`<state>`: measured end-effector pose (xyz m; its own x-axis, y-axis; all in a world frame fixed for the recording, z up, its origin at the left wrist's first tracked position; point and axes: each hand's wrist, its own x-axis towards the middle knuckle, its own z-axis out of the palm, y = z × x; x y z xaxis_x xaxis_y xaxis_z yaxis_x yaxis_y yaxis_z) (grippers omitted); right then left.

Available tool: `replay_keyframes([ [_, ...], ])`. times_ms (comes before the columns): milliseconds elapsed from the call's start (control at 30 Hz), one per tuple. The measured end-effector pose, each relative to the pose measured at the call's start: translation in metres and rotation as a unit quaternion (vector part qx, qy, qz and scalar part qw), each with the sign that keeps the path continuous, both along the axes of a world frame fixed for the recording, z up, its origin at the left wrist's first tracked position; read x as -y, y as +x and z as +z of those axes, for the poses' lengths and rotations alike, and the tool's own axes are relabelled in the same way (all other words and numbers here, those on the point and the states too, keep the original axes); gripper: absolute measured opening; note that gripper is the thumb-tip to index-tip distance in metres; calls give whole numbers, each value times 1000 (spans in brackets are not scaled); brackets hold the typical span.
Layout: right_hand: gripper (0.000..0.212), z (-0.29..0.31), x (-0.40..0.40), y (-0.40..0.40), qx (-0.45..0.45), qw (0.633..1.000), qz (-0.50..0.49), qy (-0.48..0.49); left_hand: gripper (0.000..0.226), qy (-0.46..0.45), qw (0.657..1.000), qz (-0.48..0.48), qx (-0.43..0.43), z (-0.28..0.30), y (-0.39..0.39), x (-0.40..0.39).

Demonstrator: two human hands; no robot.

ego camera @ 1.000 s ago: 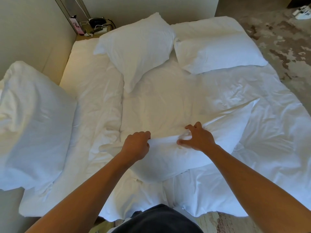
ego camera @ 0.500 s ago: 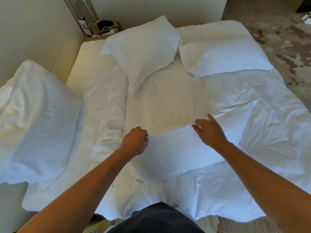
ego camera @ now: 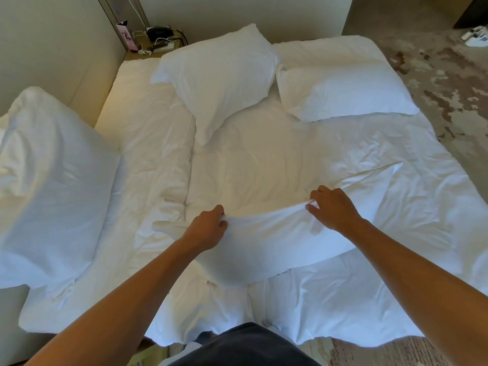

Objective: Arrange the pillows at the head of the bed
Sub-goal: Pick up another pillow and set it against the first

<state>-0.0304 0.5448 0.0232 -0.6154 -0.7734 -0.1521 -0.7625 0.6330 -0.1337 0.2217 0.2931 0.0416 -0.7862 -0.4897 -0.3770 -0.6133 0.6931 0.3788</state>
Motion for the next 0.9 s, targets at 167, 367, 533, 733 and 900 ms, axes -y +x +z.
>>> replay_keyframes([
  [167,28,12,-6,-7,84,995,-16,-43,11,7,1000,26,-5,1,3,3],
  [367,14,15,-17,-4,74,994,-40,-76,32,-6,1000,26,9,1,2,2],
  [533,15,10,-16,3,54,988,-74,-126,35,-13,1000,22,-10,7,4,0],
  [733,10,21,-4,6,40,978,-109,-175,33,-26,997,38,-61,21,9,7],
  [900,10,46,18,6,32,966,-131,-220,30,-36,992,46,-111,50,9,28],
])
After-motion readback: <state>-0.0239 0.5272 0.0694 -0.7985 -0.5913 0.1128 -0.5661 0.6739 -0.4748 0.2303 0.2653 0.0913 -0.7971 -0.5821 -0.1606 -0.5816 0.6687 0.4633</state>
